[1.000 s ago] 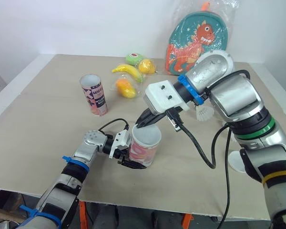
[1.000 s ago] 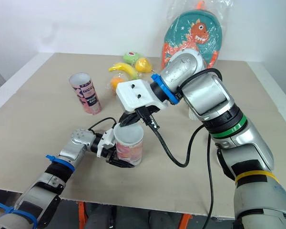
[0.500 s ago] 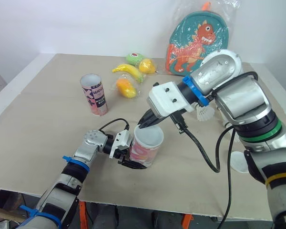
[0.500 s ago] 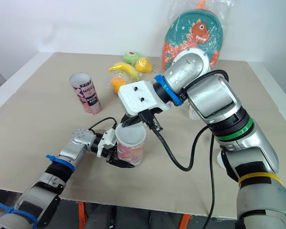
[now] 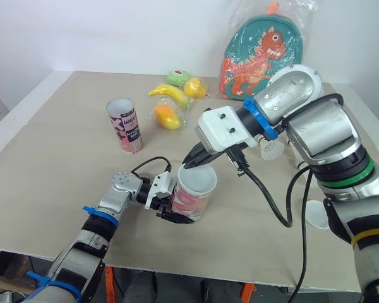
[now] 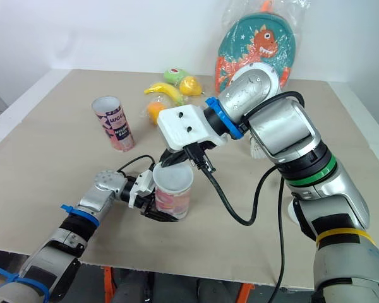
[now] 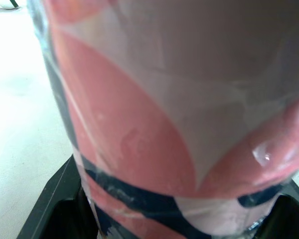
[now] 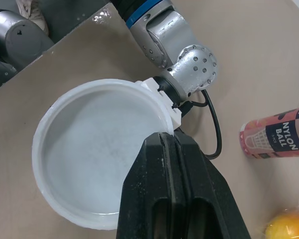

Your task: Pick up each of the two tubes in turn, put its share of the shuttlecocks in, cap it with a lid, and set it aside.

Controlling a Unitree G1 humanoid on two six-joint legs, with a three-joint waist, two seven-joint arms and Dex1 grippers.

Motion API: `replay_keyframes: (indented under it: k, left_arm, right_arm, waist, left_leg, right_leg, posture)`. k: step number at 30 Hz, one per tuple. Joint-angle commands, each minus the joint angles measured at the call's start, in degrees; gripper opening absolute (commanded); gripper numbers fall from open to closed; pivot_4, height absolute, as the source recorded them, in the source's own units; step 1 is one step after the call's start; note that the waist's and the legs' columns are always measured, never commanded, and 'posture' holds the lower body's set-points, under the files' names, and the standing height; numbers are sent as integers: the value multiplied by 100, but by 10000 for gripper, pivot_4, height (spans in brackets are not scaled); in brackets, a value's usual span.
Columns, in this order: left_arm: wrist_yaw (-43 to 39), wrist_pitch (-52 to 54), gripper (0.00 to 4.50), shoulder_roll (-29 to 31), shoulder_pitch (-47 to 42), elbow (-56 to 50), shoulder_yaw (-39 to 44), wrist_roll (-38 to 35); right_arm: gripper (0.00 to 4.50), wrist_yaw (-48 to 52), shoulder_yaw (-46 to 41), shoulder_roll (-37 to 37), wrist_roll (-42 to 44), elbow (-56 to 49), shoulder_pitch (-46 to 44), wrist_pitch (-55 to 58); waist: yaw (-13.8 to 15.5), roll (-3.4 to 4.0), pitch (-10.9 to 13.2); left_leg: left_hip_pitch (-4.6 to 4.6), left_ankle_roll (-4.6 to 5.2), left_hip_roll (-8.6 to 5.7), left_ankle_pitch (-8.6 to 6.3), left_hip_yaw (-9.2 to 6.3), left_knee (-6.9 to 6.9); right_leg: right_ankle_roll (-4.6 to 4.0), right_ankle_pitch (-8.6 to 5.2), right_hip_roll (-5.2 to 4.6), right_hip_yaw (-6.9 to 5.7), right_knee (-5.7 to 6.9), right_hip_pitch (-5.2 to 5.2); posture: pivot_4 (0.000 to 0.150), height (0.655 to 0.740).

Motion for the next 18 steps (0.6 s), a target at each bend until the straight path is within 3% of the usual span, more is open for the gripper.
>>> replay_keyframes:
  k: [1, 6, 18]
  left_arm:
    - [111, 80, 30439, 108, 166, 259, -17, 141]
    - [108, 88, 30439, 123, 184, 242, 2, 131]
    - [156, 113, 30439, 129, 187, 237, 24, 134]
  right_arm:
    - [393, -11, -127, -63, -118, -139, -23, -167]
    - [393, -63, -3, -141, -557, -8, -42, -582]
    - [393, 231, -46, -301, -239, -579, 322, -351]
  waist:
    - [0, 0, 0]
    - [-2, 0, 0]
    - [-2, -1, 0]
  left_leg:
    - [0, 0, 0, 0, 0, 0]
    - [0, 0, 0, 0, 0, 0]
    - [0, 0, 0, 0, 1, 0]
  right_leg:
    - [0, 0, 0, 0, 0, 0]
    - [2, 0, 0, 0, 0, -1]
    - [1, 0, 0, 0, 0, 1]
  posture:
    - [1500, 7400]
    - [1500, 7400]
    - [1500, 7400]
